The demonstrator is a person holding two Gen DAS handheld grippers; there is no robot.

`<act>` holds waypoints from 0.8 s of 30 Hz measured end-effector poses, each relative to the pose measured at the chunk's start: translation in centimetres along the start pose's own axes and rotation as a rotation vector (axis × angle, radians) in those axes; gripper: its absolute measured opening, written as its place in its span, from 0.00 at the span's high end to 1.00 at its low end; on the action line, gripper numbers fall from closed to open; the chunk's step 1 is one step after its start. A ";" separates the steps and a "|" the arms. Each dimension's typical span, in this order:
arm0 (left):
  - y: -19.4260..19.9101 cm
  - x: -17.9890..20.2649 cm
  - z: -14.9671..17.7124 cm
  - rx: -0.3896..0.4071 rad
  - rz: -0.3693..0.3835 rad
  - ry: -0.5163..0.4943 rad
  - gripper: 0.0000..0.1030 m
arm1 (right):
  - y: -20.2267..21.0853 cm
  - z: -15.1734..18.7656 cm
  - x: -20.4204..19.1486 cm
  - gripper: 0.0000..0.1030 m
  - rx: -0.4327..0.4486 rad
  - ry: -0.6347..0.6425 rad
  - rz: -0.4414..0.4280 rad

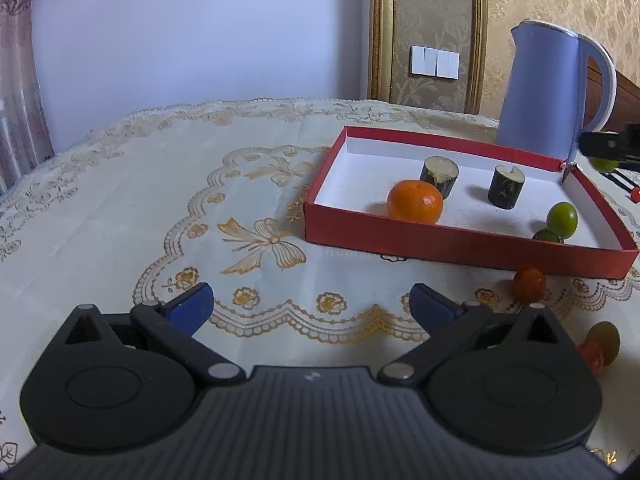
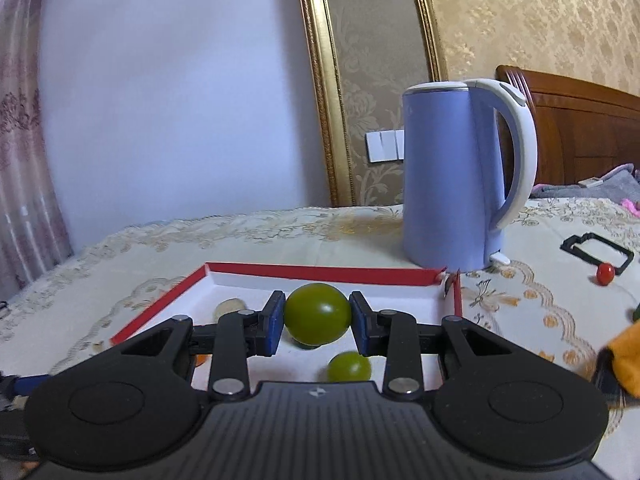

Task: Organize fruits
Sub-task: 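Carry the green tomato into the red tray and open the right tool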

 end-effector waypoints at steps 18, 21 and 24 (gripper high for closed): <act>0.1 0.0 0.1 0.002 0.015 -0.003 0.00 | -6.4 0.2 1.9 0.67 -0.096 -0.018 0.131; 0.2 0.1 0.1 0.008 0.016 -0.012 0.00 | -6.7 0.4 2.3 0.66 -0.105 -0.034 0.135; 0.2 0.1 0.1 0.009 0.017 -0.013 0.00 | -6.6 0.4 2.3 0.58 -0.108 -0.040 0.132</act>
Point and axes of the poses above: each gripper's, at about its wrist camera, not at the fingertips, and y roughly against the way its jaws point, x to its right, z to its underside, the point moved 5 cm from there along -y, roughly the way its jaws point, and after that the axes turned 4 degrees about -y, right-handed, at the moved point
